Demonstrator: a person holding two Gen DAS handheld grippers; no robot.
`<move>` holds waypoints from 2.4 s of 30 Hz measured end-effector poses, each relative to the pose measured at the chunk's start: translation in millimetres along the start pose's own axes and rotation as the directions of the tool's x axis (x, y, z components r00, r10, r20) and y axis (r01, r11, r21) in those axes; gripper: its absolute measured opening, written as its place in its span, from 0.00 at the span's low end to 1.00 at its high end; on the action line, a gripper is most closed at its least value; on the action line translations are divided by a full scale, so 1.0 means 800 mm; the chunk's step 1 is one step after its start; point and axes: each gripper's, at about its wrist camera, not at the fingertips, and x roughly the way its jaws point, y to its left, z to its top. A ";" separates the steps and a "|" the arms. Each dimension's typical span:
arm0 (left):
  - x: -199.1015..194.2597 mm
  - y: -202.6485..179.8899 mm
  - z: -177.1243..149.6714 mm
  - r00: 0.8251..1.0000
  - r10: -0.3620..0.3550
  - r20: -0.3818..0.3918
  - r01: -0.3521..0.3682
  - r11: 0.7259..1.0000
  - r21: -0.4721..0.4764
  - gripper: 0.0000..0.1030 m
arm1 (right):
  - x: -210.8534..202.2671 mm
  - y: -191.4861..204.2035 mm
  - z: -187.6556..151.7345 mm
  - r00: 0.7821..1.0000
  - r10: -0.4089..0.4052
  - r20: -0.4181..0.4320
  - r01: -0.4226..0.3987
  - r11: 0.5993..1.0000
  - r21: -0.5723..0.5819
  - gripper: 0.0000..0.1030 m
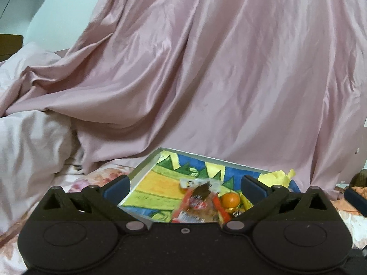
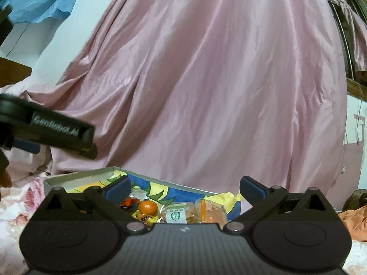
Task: Organize snacks
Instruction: 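Withdraw both tools from the box toward the remaining snacks, then lower the left tool onto the clear-wrapped round bun and close it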
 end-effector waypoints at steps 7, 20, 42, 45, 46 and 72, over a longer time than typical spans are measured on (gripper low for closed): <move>-0.043 0.022 -0.011 1.000 0.016 -0.003 -0.016 1.000 0.014 0.99 | -0.035 0.006 0.010 1.000 0.002 -0.005 -0.001 1.000 0.029 1.00; -0.109 0.085 -0.063 0.998 0.041 -0.055 -0.043 0.998 -0.037 0.99 | -0.110 0.033 0.006 0.991 0.067 -0.117 -0.052 0.991 0.125 1.00; -0.153 0.169 -0.150 0.968 0.126 -0.217 -0.115 0.991 0.061 0.99 | -0.099 0.098 -0.049 0.864 0.230 -0.448 -0.178 0.972 0.157 1.00; -0.152 0.170 -0.152 0.967 0.123 -0.222 -0.109 0.991 0.071 0.99 | -0.092 0.102 -0.054 0.849 0.238 -0.472 -0.180 0.970 0.164 1.00; -0.150 0.171 -0.153 0.965 0.127 -0.229 -0.112 0.991 0.078 0.99 | -0.090 0.103 -0.055 0.845 0.240 -0.477 -0.183 0.969 0.165 1.00; -0.062 0.189 -0.135 0.941 0.135 -0.311 -0.111 0.989 0.093 0.99 | -0.024 0.117 -0.072 0.804 0.270 -0.530 -0.227 0.963 0.147 1.00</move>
